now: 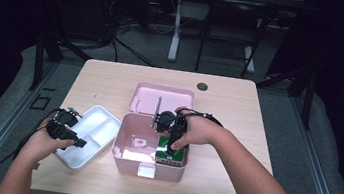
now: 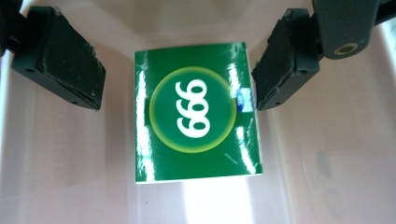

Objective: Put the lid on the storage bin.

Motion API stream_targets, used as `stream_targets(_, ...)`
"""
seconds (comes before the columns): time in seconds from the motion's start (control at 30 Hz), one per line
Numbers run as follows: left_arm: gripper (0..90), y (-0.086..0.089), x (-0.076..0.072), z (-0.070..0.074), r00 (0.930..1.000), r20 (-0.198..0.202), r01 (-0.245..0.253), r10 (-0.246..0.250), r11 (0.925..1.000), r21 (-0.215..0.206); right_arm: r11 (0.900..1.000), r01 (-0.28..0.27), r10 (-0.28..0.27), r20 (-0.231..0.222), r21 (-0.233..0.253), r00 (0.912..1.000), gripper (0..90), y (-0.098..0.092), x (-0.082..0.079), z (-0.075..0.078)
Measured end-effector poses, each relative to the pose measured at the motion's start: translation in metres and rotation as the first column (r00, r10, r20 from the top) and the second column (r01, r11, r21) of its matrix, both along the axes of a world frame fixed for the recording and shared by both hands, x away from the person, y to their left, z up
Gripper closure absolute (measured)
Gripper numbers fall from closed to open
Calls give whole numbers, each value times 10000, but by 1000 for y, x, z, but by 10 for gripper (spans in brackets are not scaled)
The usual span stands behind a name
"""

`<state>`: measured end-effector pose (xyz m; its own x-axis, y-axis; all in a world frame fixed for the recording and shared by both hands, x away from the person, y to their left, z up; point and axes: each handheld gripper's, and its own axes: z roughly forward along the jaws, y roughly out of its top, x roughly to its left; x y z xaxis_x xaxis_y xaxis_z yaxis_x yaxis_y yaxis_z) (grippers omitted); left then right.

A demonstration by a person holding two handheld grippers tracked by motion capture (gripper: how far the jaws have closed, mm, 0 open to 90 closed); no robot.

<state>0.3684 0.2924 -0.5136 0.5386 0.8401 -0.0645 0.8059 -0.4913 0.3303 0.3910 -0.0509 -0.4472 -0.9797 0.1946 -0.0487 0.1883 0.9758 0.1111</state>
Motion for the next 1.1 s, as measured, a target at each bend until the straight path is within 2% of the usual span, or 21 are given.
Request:
stream_targets(0.1, 425, 0, 0, 0, 10000, -8, 4, -4, 10000, -10, 10000, 3, -2, 60, -88, 10000, 161, -3, -2, 4)
stream_targets(0.2, 428, 0, 0, 0, 9999, -109, -72, 70, 9999, -137, 10000, 62, -63, 180, 48, 9998, 164, -7, -4, 13)
stream_targets(0.33, 425, 1, 0, 1, 9998, -35, -215, 215, 9997, -88, 9996, 172, -179, 372, 210, 9991, 167, -18, -10, 26)
stream_targets(0.43, 409, 0, -1, 2, 9998, 12, -218, 218, 9998, -35, 9984, 407, -428, 523, 398, 9977, 171, -29, -12, 33)
stream_targets(0.53, 400, -1, -2, 3, 9999, 90, 60, -62, 9998, 194, 9960, 745, -778, 669, 499, 9947, 173, -44, -12, 38)
stream_targets(0.57, 367, -2, -2, 3, 9999, 130, 47, -50, 9997, 236, 9948, 858, -897, 714, 553, 9934, 173, -49, -11, 39)
stream_targets(0.7, 316, -3, -2, 4, 9997, 153, 168, -172, 9995, 260, 9877, 1386, -1448, 889, 731, 9855, 180, -70, -11, 42)
stream_targets(0.87, 306, -5, -2, 4, 9992, 217, 324, -332, 9989, 351, 9745, 1988, -2093, 1028, 1037, 9724, 203, -91, -14, 39)
stream_targets(1.0, 340, -4, 0, 5, 9994, 334, 109, -124, 9989, 448, 9636, 2368, -2509, 1134, 1241, 9613, 217, -106, -17, 34)
stream_targets(1.1, 340, -2, 3, 7, 9989, 457, -56, 36, 9990, 448, 9502, 2751, -2926, 1158, 1464, 9492, 225, -116, -18, 29)
